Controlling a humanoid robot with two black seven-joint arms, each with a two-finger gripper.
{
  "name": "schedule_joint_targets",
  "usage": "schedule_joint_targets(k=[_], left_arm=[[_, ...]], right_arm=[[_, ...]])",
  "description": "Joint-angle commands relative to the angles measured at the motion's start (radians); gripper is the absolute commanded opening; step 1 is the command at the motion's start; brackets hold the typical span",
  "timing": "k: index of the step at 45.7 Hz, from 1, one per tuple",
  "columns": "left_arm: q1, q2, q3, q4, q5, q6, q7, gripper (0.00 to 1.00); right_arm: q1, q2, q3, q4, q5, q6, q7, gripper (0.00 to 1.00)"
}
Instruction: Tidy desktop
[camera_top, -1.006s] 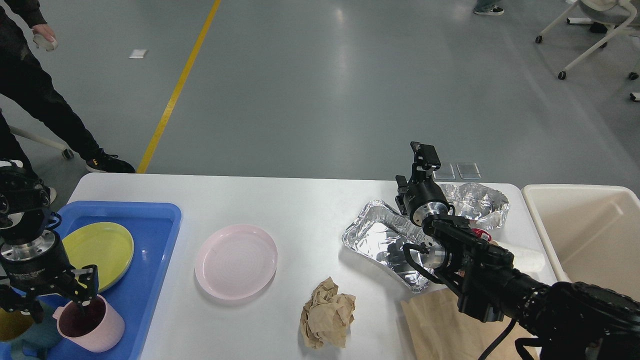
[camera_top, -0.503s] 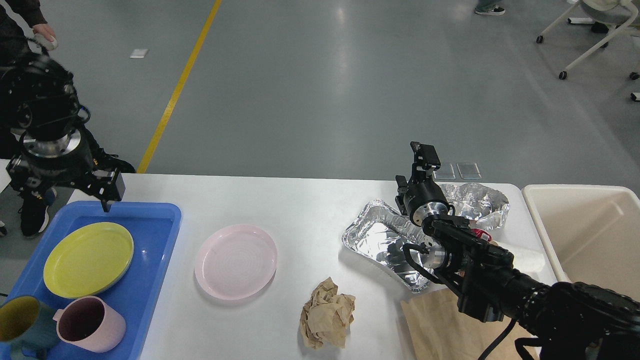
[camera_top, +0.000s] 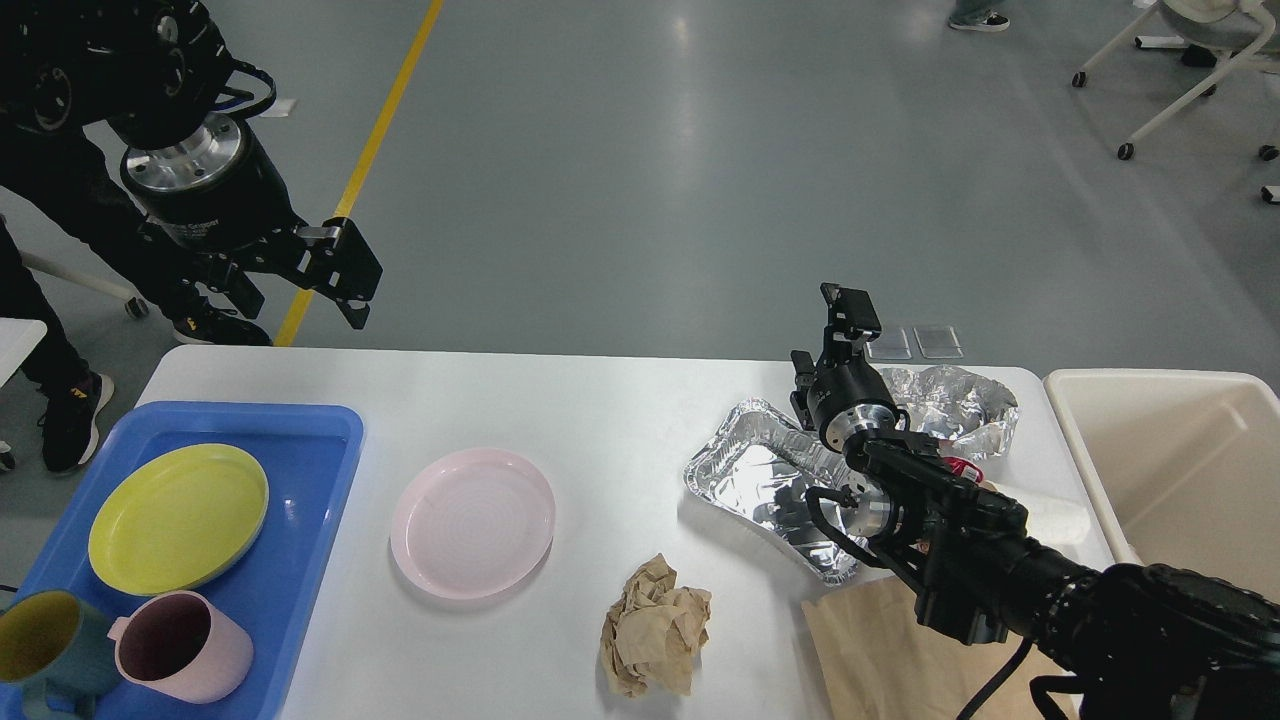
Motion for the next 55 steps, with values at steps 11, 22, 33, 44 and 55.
schedule_joint_targets(k=[11,22,33,44,55], left_arm=[[0.176,-0.130,-0.130,-0.008,-0.016,0.000,0.003,0.92],[0.322,-0.202,-0.264,-0.003,-0.024,0.000,0.009,0.92],[0.411,-0.291,-0.291,0.021,-0.029,0.000,0.041,0.92],[0.511,-0.306,-0.359,0.059,-0.094,0.149,0.210,0.92],[0.595,-0.355,-0.403,0.147,-0.122,0.181,0.267,0.92]], right_arm=[[0.000,0.000,0.000,0.000,0.000,0.000,0.000,1.00],[0.000,0.000,0.000,0.000,0.000,0.000,0.000,1.00],[0.000,0.000,0.000,0.000,0.000,0.000,0.000,1.00],[0.000,0.000,0.000,0.000,0.000,0.000,0.000,1.00],[0.000,0.000,0.000,0.000,0.000,0.000,0.000,1.00]])
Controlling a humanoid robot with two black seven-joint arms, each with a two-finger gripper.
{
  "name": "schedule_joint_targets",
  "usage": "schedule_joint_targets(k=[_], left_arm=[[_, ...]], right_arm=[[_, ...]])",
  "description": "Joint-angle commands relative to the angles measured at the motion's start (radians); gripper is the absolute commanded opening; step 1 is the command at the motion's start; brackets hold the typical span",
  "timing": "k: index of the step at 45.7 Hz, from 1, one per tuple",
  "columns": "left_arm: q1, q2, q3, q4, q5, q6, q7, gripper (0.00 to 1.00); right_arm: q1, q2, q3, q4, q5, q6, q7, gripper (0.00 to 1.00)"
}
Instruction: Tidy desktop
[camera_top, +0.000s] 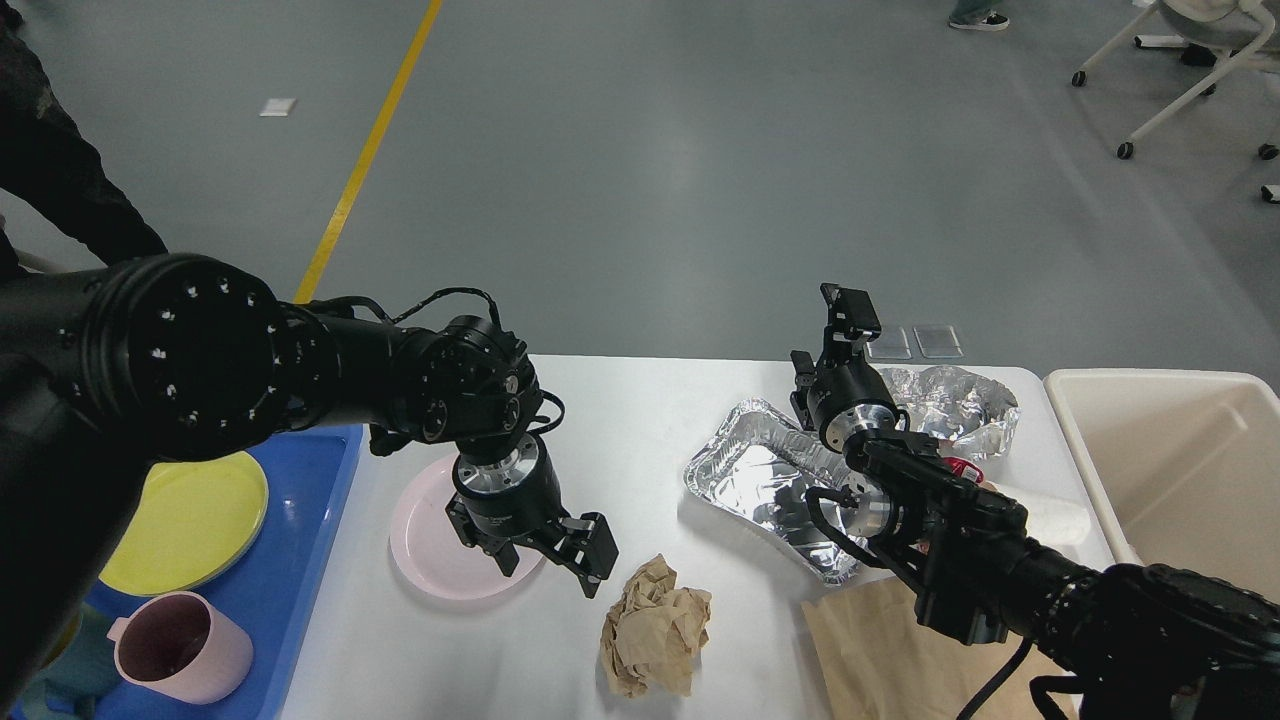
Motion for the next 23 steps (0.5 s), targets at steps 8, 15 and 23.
schedule_joint_targets(k=[8,15,23], left_arm=[[0.061,-0.022,-0.069,0.066,-0.005,0.007,0.008,0.92],[0.084,-0.035,-0.098,0.092,-0.003,0.007,0.011,0.92],[0.102,-0.044,-0.104,0.112,-0.003,0.007,0.011,0.92]], right_arm=[[0.000,0.000,0.000,0.000,0.000,0.000,0.000,1.00],[0.000,0.000,0.000,0.000,0.000,0.000,0.000,1.00],[0.000,0.000,0.000,0.000,0.000,0.000,0.000,1.00]])
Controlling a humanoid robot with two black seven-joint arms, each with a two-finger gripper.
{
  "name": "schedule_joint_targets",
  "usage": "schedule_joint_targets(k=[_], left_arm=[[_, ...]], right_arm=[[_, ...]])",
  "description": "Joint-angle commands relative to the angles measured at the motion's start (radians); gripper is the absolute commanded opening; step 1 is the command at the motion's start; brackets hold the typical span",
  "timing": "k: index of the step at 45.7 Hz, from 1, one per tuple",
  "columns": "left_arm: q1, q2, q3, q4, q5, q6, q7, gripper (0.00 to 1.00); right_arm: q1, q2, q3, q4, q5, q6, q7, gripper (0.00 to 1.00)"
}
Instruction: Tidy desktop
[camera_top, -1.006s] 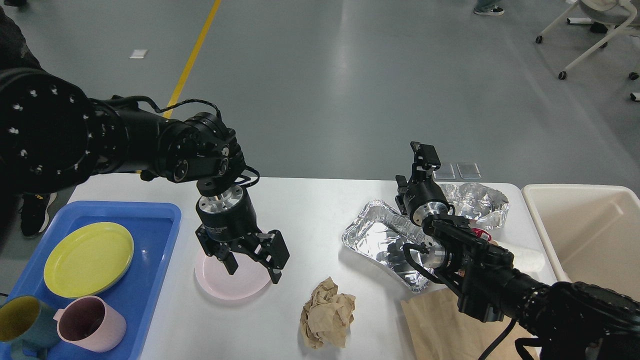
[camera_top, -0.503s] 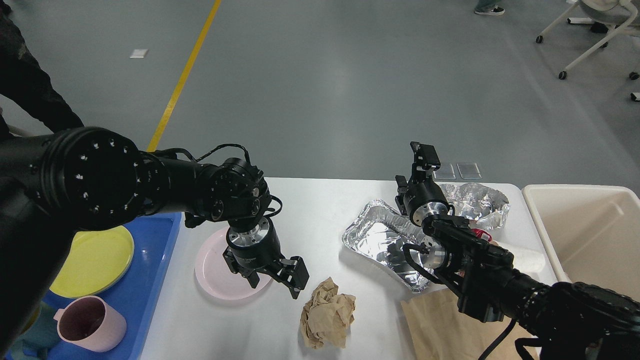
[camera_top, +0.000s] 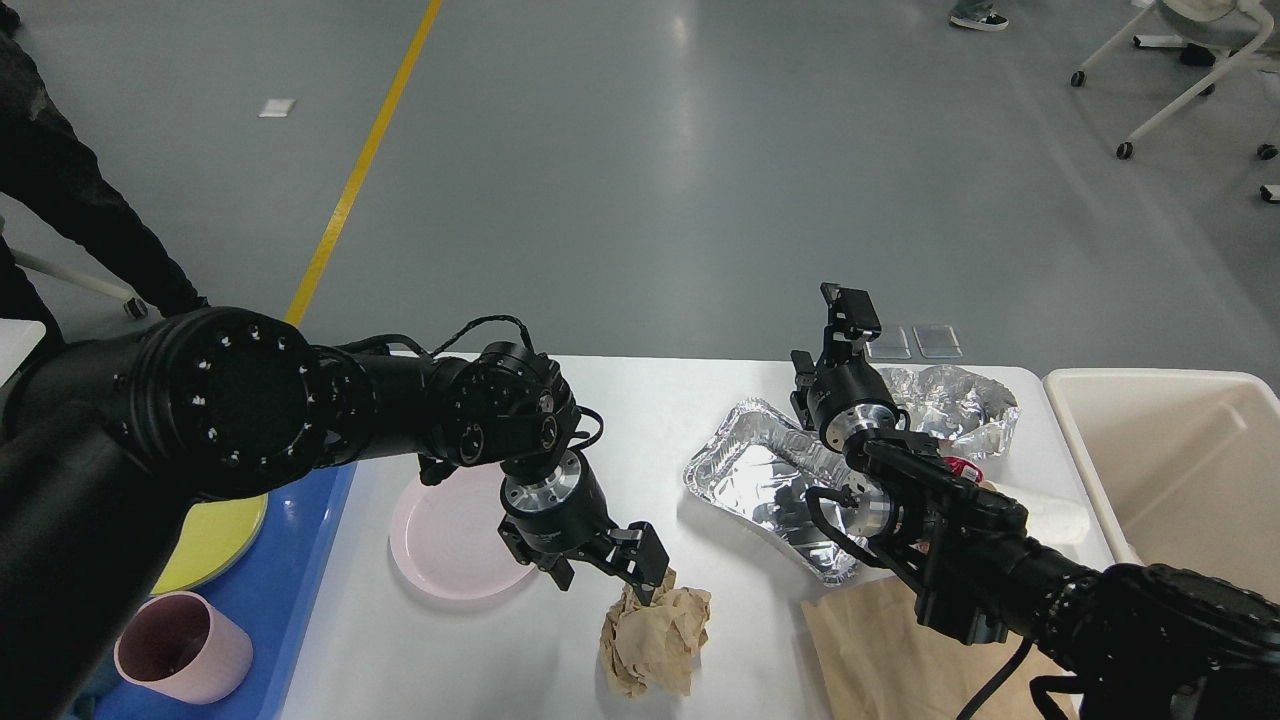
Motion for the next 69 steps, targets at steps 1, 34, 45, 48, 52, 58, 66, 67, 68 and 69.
schedule_joint_targets(k=[1,34,45,48,52,58,66,67,68,69], left_arm=[[0.006,-0.003,-0.003,0.007,0.000,0.000,0.000,0.92],[-0.041,0.226,0.215,0.007,0.001,-0.181,0.000,0.93],[0.048,0.304,0.218,0.053,0.004,-0.107,0.000,0.93],[0.069,0.307,0.217,0.079,0.003,-0.106,0.000,0.93],[0.098,0.305,0.215,0.130,0.001,-0.103,0.002,0.93],[0.154,0.302,0.209,0.220,0.001,-0.092,0.002,0.93],[0.209,0.299,0.207,0.295,0.001,-0.071,0.002,0.93],[0.214,0.299,0.207,0.301,0.001,-0.066,0.002,0.93],[0.217,0.299,0.207,0.305,0.001,-0.061,0.003,0.93],[0.223,0.299,0.207,0.309,0.001,-0.054,0.002,0.93]], right_arm=[[0.000,0.000,0.000,0.000,0.000,0.000,0.000,1.00],[0.000,0.000,0.000,0.000,0.000,0.000,0.000,1.00],[0.000,0.000,0.000,0.000,0.000,0.000,0.000,1.00],[0.000,0.000,0.000,0.000,0.000,0.000,0.000,1.00],[0.000,0.000,0.000,0.000,0.000,0.000,0.000,1.00],[0.000,0.000,0.000,0.000,0.000,0.000,0.000,1.00],[0.000,0.000,0.000,0.000,0.000,0.000,0.000,1.00],[0.000,0.000,0.000,0.000,0.000,0.000,0.000,1.00],[0.000,0.000,0.000,0.000,0.000,0.000,0.000,1.00],[0.000,0.000,0.000,0.000,0.000,0.000,0.000,1.00]])
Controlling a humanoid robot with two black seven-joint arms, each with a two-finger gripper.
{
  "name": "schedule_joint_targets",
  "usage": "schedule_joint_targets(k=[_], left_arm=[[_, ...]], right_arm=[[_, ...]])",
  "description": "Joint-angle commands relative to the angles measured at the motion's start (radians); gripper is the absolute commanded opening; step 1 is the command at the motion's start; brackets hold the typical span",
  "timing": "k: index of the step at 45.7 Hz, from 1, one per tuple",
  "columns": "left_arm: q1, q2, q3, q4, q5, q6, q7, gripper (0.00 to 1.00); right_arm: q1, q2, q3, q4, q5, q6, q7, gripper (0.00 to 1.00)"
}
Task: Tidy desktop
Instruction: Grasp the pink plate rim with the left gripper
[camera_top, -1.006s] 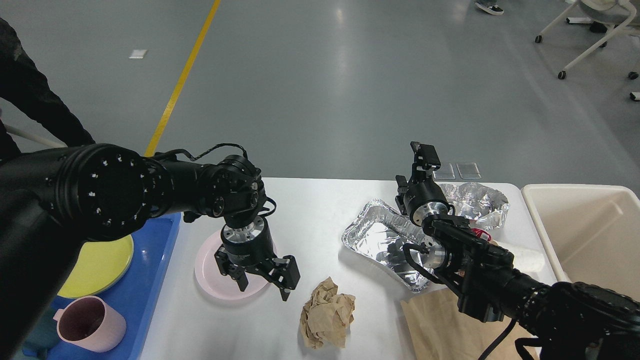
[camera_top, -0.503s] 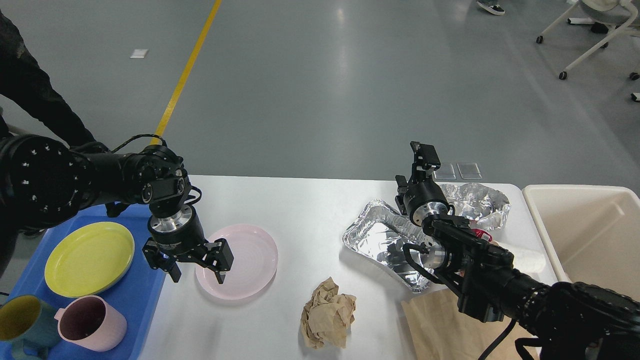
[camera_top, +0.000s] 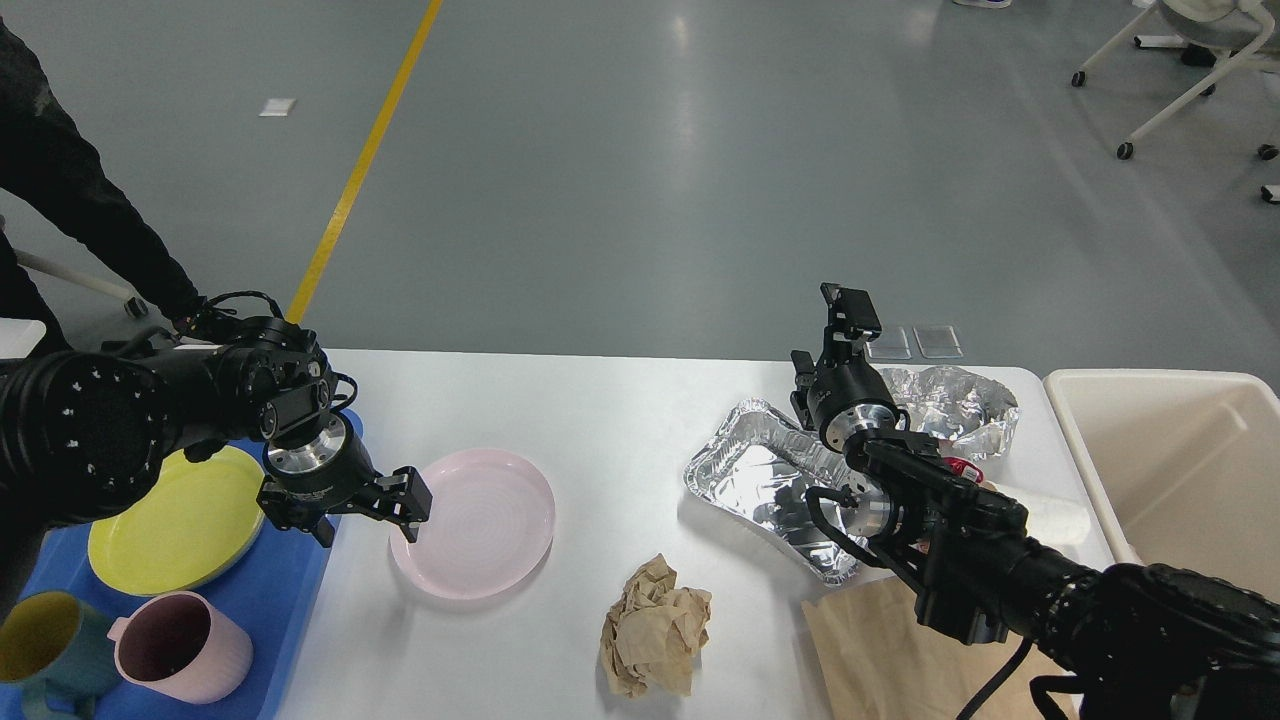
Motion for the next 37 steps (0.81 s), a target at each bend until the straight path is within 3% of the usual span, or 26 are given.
schedule_joint_targets(k=[1,22,37], left_arm=[[0.027,0.000,0.000,0.031,0.000,0.029,0.000,0.93],[0.076,-0.029,-0.019,0.059,0.000,0.149,0.001,0.91],[0.101,-0.039,-0.019,0.061,0.000,0.153,0.003,0.77]], right_arm=[[0.000,0.000,0.000,0.000,0.000,0.000,0.000,1.00],[0.000,0.000,0.000,0.000,0.000,0.000,0.000,1.00],[0.000,0.000,0.000,0.000,0.000,0.000,0.000,1.00]])
